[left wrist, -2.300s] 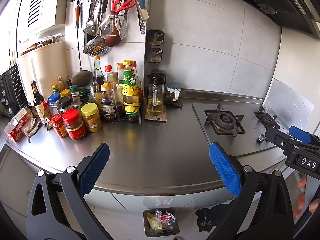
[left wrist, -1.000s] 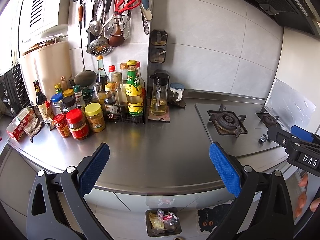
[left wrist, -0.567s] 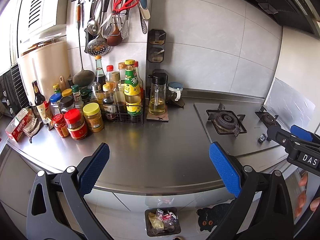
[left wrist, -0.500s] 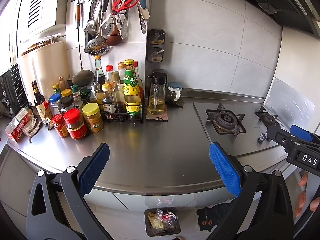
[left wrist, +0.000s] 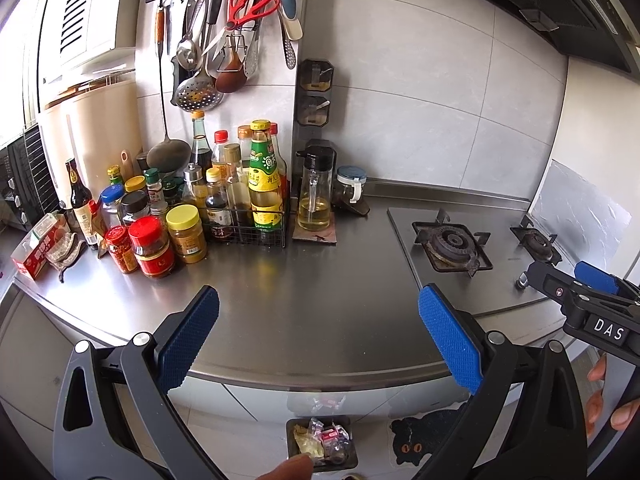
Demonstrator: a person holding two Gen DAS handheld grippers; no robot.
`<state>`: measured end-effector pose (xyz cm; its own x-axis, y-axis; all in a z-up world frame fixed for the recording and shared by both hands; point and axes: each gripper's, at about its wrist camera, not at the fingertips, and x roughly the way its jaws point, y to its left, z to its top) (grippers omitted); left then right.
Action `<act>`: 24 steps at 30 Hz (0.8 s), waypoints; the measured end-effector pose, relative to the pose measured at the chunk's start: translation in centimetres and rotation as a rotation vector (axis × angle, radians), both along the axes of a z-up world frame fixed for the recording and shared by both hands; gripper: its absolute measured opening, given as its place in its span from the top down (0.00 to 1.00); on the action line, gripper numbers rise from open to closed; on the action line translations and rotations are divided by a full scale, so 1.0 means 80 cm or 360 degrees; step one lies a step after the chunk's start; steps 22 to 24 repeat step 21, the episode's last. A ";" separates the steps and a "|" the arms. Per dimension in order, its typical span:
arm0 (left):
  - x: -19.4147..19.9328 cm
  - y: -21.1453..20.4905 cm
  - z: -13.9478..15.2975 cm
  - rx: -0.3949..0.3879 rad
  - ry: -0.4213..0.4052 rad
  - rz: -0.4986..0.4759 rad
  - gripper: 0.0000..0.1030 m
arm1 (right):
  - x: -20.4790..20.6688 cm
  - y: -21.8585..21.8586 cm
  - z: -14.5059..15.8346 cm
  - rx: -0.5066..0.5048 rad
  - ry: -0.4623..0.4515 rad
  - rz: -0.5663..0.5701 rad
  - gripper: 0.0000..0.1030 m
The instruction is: Collect trash
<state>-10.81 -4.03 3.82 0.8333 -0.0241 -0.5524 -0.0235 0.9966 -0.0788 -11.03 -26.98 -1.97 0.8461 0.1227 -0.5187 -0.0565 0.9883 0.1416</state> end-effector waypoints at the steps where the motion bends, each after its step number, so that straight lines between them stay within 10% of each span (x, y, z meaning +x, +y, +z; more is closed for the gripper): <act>1: 0.001 0.001 0.000 -0.0011 0.0006 0.0003 0.08 | 0.000 0.000 -0.001 0.0001 0.0002 0.0001 0.03; 24: 0.008 0.002 -0.002 -0.0035 0.0072 -0.0011 0.08 | 0.003 -0.001 -0.004 0.0003 0.0026 0.0001 0.03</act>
